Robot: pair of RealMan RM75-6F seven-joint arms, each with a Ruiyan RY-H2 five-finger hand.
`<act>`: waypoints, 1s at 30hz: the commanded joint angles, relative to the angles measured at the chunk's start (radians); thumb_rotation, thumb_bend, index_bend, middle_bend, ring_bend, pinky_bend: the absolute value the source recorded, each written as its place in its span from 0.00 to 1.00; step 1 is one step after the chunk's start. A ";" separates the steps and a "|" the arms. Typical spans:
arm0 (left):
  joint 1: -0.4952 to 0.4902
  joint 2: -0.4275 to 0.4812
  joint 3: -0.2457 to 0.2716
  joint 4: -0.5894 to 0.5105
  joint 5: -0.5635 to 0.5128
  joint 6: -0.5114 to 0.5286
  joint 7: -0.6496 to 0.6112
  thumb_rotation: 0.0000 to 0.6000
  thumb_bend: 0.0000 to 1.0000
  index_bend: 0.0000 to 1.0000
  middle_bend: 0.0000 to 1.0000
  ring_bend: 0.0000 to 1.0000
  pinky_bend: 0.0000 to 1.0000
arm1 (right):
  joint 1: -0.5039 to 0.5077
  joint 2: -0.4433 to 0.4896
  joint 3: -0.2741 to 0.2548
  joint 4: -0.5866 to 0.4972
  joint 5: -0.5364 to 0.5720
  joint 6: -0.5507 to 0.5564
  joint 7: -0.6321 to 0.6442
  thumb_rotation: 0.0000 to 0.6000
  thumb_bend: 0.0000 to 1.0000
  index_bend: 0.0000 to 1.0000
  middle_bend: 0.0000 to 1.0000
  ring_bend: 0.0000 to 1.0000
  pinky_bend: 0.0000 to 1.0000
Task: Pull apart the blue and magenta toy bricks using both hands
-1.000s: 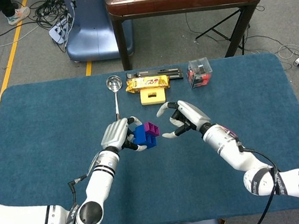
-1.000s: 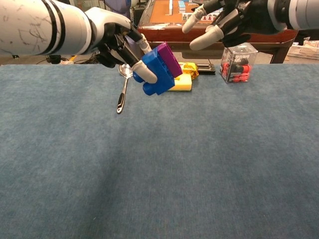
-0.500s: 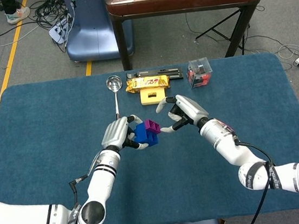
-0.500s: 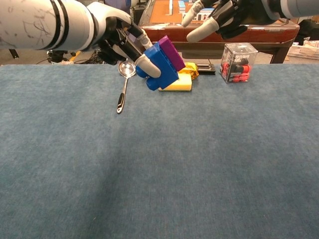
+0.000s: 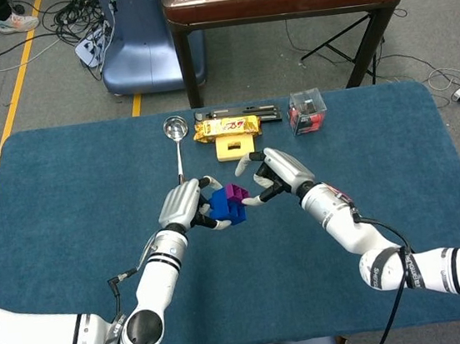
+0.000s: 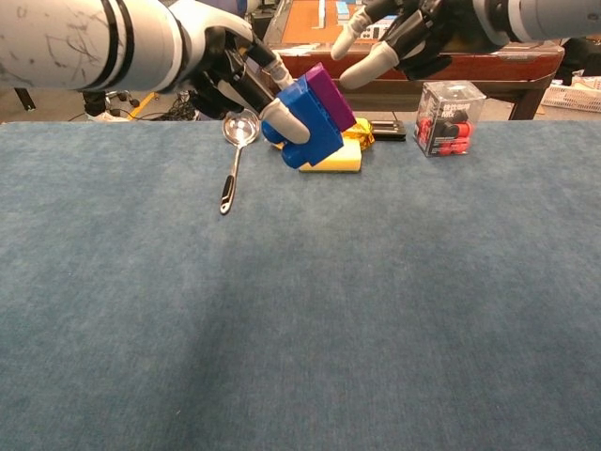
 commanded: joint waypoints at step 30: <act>-0.012 0.008 0.022 -0.007 0.018 -0.012 -0.027 1.00 0.00 0.65 1.00 1.00 1.00 | 0.020 -0.022 -0.011 0.028 -0.053 -0.049 0.047 1.00 0.18 0.52 1.00 1.00 1.00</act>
